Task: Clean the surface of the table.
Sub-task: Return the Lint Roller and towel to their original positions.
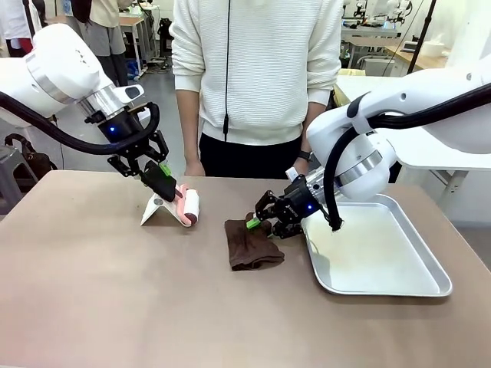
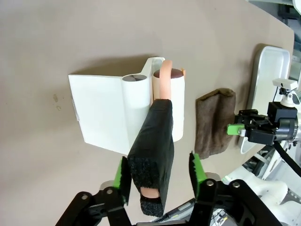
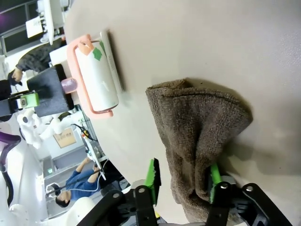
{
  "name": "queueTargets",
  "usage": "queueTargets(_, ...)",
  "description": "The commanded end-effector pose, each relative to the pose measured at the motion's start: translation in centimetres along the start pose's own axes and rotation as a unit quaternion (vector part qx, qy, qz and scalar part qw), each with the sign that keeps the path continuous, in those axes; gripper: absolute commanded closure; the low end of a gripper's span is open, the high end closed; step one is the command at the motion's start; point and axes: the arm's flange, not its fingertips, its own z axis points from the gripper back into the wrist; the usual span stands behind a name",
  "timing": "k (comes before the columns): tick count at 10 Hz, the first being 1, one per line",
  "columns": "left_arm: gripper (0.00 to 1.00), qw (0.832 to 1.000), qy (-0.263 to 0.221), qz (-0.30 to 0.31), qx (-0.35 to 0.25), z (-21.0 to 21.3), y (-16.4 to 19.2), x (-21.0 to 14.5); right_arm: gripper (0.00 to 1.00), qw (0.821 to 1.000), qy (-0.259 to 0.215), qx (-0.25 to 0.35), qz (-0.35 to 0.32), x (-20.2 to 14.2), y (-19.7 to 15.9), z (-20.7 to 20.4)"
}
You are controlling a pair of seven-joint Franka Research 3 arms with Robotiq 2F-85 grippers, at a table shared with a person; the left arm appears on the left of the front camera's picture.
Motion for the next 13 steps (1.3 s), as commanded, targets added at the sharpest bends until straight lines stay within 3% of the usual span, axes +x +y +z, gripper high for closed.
queueTargets(1,0.00,1.000,-0.009,0.012,0.011,0.9,0.1,-0.3,0.08,1.000,0.014,-0.003,-0.011,0.7,0.5,0.1)
queueTargets(2,0.00,1.000,-0.010,0.012,0.010,1.3,0.5,-0.6,0.00,1.000,0.015,-0.002,-0.011,0.7,0.4,0.1)
queueTargets(7,0.00,0.999,-0.020,-0.029,-0.018,3.3,1.4,-4.8,0.00,0.999,0.028,0.032,0.008,0.0,0.7,1.9)
queueTargets(10,0.00,0.993,-0.039,-0.080,-0.083,5.4,2.4,-10.6,0.00,0.999,-0.003,0.038,0.021,-1.9,1.4,6.1)
queueTargets(13,0.00,0.979,-0.062,-0.140,-0.137,6.2,3.9,-15.1,0.00,0.991,0.024,0.132,0.024,-4.0,1.9,9.1)
